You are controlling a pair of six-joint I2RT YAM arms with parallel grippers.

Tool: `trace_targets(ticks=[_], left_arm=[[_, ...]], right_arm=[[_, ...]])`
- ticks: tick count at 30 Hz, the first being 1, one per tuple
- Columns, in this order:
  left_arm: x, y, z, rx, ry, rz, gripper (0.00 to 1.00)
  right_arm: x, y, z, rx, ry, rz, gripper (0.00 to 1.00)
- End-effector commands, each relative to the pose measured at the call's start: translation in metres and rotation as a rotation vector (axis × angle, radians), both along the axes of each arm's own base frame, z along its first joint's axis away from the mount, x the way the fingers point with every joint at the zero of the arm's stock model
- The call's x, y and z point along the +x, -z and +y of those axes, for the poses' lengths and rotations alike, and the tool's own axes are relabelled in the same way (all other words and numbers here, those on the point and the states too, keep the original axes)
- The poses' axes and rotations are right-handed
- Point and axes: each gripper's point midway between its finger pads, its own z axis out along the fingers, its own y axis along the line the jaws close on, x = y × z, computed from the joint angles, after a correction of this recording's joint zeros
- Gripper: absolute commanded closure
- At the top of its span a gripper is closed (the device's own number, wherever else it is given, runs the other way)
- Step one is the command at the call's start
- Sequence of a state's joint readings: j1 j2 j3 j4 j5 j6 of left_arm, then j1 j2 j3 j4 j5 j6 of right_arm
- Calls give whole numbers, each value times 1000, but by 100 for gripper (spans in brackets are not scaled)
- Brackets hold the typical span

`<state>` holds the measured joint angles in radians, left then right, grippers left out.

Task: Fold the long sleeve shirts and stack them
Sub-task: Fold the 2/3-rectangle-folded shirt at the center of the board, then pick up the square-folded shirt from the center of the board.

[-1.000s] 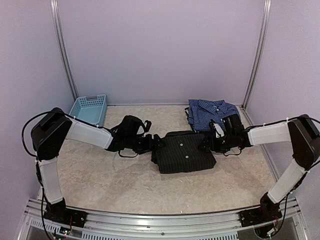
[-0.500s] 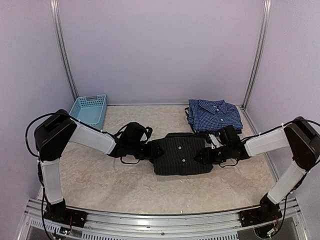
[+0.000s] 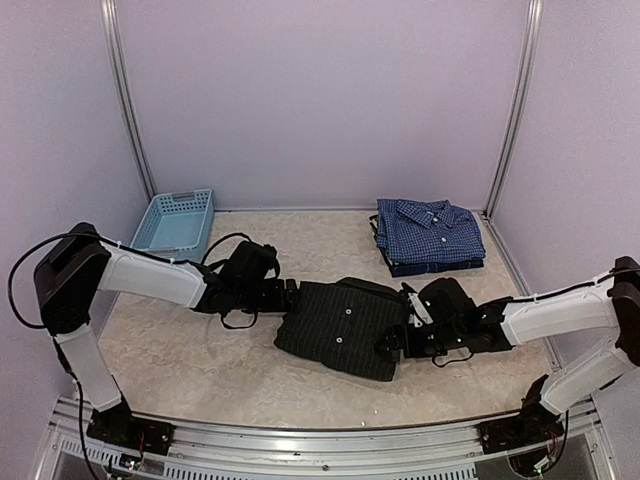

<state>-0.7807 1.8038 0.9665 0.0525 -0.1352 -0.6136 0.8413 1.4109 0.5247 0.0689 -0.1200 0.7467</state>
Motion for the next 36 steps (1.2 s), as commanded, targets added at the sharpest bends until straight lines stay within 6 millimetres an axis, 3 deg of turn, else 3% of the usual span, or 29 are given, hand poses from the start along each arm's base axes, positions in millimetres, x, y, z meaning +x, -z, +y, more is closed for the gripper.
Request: trace_targets(ticks=[1,4,7,13,17,23,30,36], left_arm=[[-4,-28,23,62,-62,-98,10],[-19,-44,20,36,-49,-123,6],[-41,-45,13,-16,-24,-95,5],[-90,-50,-5,-113,41,-53,5],[-115,-49,-22,-147,88,-26,6],[-134,-36,-41,-120,138,-12,8],[-147,-19,-56,-56,190,7,11],[-152,-12,-46,21,172,-3,11]], right_arm=[[25,-24,-37,-198,97,-105,9],[47,-48,-44,-257,89,-166,5],[67,-68,-45,-283,62,-227,4],[115,-85,-22,-290,-80,-267,2],[141,-76,3,-265,-195,-238,2],[165,-56,28,-203,-320,-160,2],[169,-27,39,-130,-436,-50,3],[160,-2,42,-57,-483,36,4]])
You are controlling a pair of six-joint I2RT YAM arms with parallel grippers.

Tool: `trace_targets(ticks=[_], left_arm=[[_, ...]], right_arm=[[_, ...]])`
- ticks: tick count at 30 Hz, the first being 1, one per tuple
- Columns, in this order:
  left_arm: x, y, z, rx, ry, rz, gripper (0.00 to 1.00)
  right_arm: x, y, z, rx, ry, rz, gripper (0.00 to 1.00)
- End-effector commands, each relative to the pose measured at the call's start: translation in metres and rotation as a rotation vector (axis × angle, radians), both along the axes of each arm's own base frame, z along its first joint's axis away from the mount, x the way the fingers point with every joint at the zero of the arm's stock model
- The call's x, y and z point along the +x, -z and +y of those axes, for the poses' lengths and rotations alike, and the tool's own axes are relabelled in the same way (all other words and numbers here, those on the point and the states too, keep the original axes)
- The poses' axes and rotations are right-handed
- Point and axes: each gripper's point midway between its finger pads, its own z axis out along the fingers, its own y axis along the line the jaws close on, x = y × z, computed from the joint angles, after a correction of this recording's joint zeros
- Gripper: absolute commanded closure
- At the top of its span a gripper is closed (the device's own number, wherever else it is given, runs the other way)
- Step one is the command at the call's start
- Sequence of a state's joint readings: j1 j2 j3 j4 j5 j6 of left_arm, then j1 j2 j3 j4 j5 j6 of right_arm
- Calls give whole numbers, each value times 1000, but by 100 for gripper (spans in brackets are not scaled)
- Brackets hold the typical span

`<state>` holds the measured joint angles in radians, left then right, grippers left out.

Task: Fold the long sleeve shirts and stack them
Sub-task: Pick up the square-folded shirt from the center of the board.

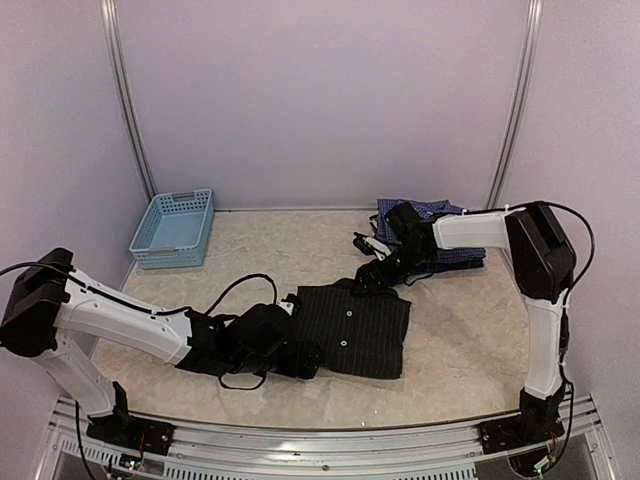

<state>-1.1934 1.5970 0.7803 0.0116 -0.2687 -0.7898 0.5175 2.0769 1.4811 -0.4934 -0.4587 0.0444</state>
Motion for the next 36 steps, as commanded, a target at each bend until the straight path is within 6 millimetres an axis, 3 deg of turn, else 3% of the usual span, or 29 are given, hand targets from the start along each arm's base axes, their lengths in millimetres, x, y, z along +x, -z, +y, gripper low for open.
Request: trace_targets(ticks=[1,12,22,31,36], left_arm=[[2,0,6,59,-35,-26,11],[14,-5,30,167,-114,-94,8],[17,-22,46,194,-149,-136,7],[21,-49,51,192,-162,-171,3],[17,-51,54,158,-165,-136,1]], right_arm=[[-15,13,6,59,-80,93,4],[-38,33,7,93,-183,193,6],[-33,28,-12,-10,-94,138,8],[-71,26,-28,46,11,195,10],[-90,8,-32,95,44,172,10]])
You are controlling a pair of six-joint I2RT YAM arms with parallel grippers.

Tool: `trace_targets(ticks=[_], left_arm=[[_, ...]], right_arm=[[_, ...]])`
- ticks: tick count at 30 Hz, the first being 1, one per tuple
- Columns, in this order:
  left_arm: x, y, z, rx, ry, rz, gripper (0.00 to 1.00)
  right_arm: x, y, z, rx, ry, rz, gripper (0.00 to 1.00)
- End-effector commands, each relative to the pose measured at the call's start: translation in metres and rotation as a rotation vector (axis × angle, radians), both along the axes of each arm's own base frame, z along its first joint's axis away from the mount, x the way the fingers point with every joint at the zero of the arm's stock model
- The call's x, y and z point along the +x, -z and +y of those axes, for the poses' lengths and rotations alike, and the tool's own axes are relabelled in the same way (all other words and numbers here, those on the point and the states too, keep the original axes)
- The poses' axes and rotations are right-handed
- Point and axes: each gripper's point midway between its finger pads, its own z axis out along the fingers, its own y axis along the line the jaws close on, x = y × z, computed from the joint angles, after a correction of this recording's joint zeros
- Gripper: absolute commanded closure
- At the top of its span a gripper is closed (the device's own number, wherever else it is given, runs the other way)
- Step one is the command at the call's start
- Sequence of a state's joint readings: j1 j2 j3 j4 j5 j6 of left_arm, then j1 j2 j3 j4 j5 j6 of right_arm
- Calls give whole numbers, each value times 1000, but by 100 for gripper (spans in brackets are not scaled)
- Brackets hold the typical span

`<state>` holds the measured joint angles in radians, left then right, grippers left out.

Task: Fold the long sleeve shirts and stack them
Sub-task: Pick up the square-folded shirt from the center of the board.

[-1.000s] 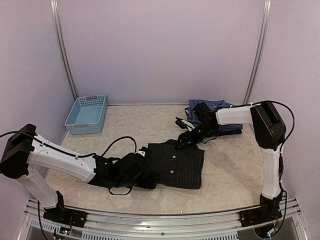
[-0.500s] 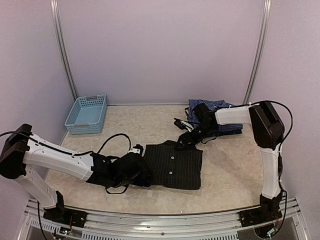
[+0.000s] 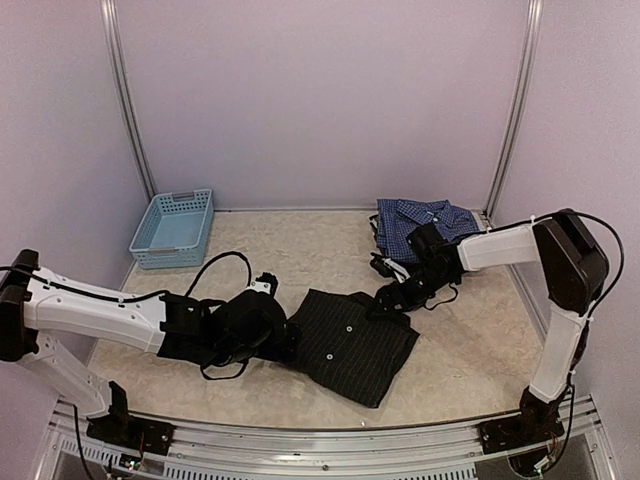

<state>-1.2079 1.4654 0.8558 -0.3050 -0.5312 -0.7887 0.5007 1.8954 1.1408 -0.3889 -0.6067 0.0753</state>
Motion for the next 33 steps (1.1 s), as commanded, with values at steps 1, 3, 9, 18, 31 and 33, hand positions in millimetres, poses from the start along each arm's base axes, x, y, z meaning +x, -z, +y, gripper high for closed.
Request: trace_targets(ticks=[1,3,9,18,31,33], left_arm=[[-4,-8,3,-31,-6,19,1],[-9,-4,1,-53,2,50,1],[-30,11,3,-144,30,155,1],[-50,18,-4,-247,101,233,1],[-61,43,-27,-241,189,317,2],[-60,47,-30,-234,196,324,2]], right_arm=[[-17,-9,-9,2,76,26,9],[-13,-25,-13,1,98,-25,7],[9,-49,-9,-19,108,-91,3],[24,-28,-3,-53,58,-54,2],[13,5,11,49,-37,79,3],[9,7,12,57,-49,91,3]])
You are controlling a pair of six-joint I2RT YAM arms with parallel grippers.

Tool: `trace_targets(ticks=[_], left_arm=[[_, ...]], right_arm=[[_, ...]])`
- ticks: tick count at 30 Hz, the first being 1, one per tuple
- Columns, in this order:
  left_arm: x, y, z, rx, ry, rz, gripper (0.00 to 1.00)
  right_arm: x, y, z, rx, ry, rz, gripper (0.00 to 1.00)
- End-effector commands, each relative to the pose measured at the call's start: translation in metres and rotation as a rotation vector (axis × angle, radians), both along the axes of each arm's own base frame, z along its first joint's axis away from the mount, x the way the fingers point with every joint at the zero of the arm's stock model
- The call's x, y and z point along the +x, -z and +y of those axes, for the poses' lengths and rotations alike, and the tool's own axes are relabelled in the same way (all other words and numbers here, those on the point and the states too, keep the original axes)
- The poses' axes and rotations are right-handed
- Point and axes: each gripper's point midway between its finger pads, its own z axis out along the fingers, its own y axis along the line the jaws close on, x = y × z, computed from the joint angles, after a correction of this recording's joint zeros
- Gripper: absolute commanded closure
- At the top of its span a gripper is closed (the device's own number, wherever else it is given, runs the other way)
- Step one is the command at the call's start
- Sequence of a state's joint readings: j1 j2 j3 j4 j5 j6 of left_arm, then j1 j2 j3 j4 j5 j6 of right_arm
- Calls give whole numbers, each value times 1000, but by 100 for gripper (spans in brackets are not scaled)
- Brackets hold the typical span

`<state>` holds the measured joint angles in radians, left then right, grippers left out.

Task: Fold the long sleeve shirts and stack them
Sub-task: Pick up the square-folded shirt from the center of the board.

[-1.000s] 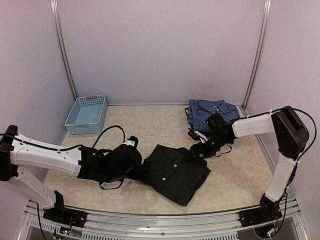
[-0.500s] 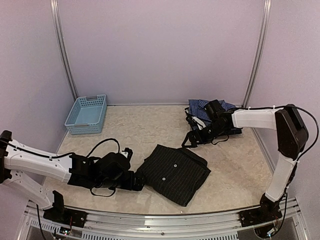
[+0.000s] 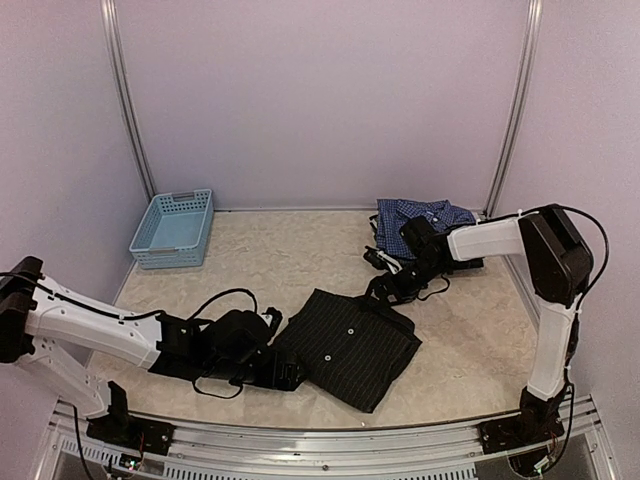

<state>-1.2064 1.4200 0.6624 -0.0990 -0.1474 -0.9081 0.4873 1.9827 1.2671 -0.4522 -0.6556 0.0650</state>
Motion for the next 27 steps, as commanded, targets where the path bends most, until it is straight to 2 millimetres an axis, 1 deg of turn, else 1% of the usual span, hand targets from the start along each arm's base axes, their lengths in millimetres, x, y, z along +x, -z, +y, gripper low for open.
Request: trace_targets(ticks=[1,5,7,11,15,19,27], left_arm=[[-2,5,-13,-13,46,14,2],[-1,11,-17,-7,54,22,2],[1,16,-16,5,50,27,3],[8,19,-14,17,35,20,3],[12,22,-13,25,29,18,4],[14,27,-11,38,25,20,5],[15,32,-6,67,24,14,5]], right_arm=[[-10,10,1,33,-41,60,3],[-16,10,1,51,-48,73,5],[-22,12,0,56,-49,88,7],[-31,16,-1,66,-58,106,14],[-37,22,-2,62,-61,124,17],[-38,22,-3,58,-60,123,17],[-24,20,-15,6,-8,89,14]])
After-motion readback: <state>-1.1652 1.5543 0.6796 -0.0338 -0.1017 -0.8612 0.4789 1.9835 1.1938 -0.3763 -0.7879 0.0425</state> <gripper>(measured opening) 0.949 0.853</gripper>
